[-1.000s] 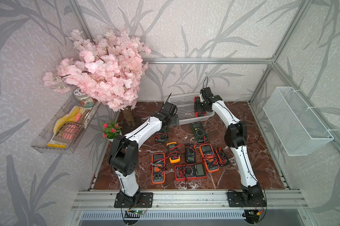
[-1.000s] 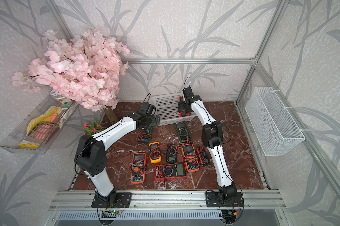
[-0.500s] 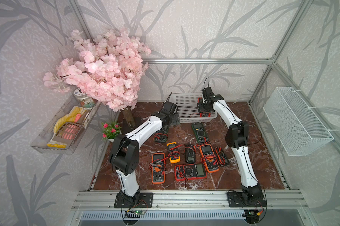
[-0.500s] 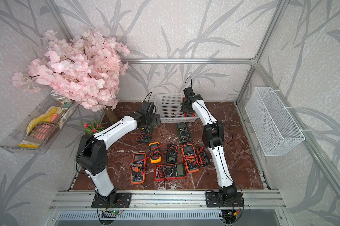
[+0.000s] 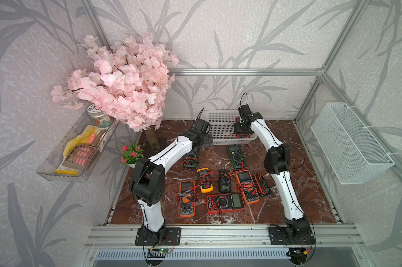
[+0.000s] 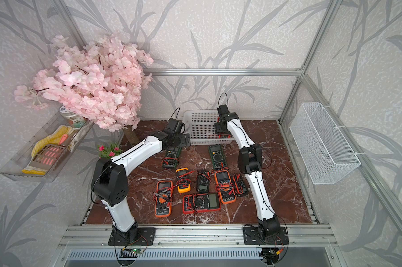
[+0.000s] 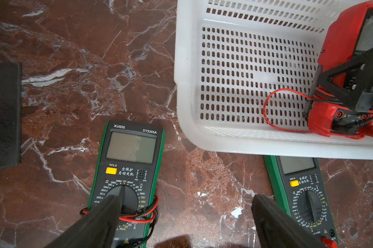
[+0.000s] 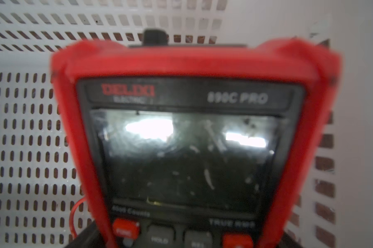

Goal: Put the multimeter into the basket
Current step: Place the multimeter in the basket.

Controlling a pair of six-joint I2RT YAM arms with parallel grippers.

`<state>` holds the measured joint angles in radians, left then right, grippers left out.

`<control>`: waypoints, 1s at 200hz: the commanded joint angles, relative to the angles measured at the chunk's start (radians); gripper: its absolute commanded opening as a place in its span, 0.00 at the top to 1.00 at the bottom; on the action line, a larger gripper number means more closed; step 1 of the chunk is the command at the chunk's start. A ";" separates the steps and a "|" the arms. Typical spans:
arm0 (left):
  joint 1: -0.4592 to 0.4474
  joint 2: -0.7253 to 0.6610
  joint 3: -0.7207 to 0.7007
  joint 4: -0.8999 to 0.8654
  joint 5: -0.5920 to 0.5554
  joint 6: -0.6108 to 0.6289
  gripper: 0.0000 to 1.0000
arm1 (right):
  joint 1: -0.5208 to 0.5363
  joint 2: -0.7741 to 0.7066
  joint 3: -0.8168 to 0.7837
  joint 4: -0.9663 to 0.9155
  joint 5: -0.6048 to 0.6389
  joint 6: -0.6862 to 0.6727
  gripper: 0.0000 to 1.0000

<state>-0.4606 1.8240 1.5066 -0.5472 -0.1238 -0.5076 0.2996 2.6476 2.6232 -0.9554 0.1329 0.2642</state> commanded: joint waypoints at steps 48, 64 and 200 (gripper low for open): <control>0.002 0.014 0.051 -0.025 0.005 0.024 0.00 | -0.013 -0.040 0.062 -0.026 0.000 0.043 0.01; 0.003 0.012 0.058 -0.025 0.003 0.028 0.00 | -0.014 -0.067 0.074 -0.033 -0.019 0.055 0.01; 0.004 -0.056 0.027 -0.028 -0.015 -0.031 0.00 | 0.051 -0.723 -0.679 0.142 -0.173 0.119 0.01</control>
<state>-0.4606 1.8221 1.5574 -0.5671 -0.1276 -0.5018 0.3206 2.0266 2.1376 -0.8993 -0.0135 0.3714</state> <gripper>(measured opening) 0.999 0.993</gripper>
